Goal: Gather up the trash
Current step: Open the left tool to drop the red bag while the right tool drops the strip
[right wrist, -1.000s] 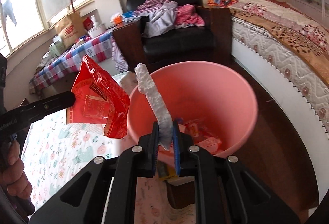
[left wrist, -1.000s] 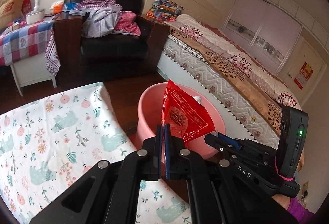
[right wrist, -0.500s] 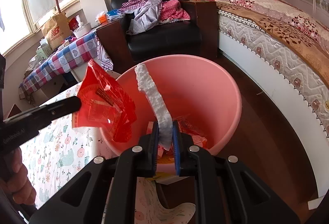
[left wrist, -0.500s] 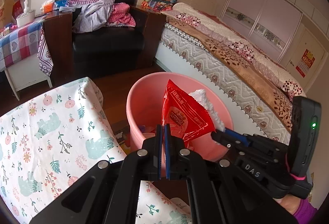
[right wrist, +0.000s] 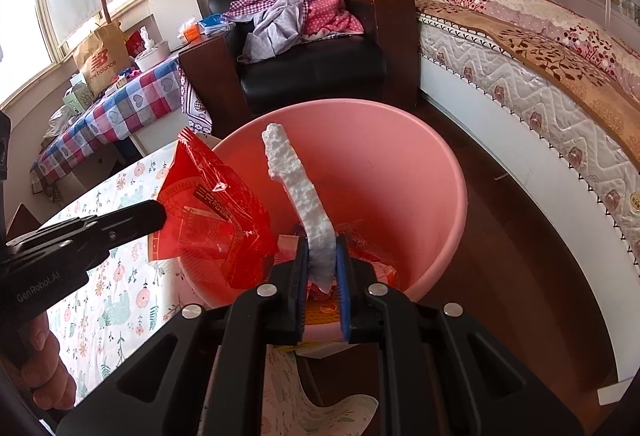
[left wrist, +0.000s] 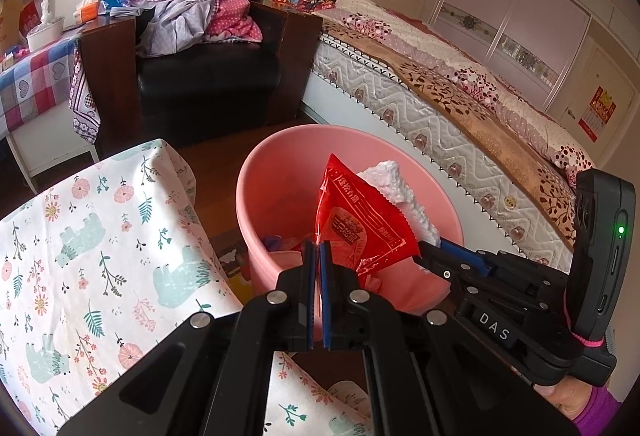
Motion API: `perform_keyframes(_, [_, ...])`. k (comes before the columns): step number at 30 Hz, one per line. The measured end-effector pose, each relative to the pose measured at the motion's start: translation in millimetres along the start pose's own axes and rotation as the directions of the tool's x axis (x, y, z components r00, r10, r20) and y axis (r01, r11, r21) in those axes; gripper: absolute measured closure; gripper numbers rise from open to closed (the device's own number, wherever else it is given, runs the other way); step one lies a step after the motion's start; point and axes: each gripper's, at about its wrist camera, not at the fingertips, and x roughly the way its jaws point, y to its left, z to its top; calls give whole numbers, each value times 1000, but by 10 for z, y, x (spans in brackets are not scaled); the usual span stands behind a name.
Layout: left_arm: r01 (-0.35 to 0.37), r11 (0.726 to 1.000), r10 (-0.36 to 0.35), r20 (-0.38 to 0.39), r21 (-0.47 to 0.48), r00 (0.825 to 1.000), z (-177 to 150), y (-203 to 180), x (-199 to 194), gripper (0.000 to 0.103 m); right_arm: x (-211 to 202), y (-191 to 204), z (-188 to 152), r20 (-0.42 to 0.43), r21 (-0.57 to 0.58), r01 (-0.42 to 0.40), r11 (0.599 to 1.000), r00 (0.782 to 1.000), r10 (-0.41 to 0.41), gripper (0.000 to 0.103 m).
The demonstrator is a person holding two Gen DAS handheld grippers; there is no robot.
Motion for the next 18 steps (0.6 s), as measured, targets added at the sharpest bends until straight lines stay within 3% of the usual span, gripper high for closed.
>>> perform_keyframes(18, [16,1000,-16,-3,6,1000,-9,-57,-1,98,44,-57,1,-27,28,19,999,999,-19,89])
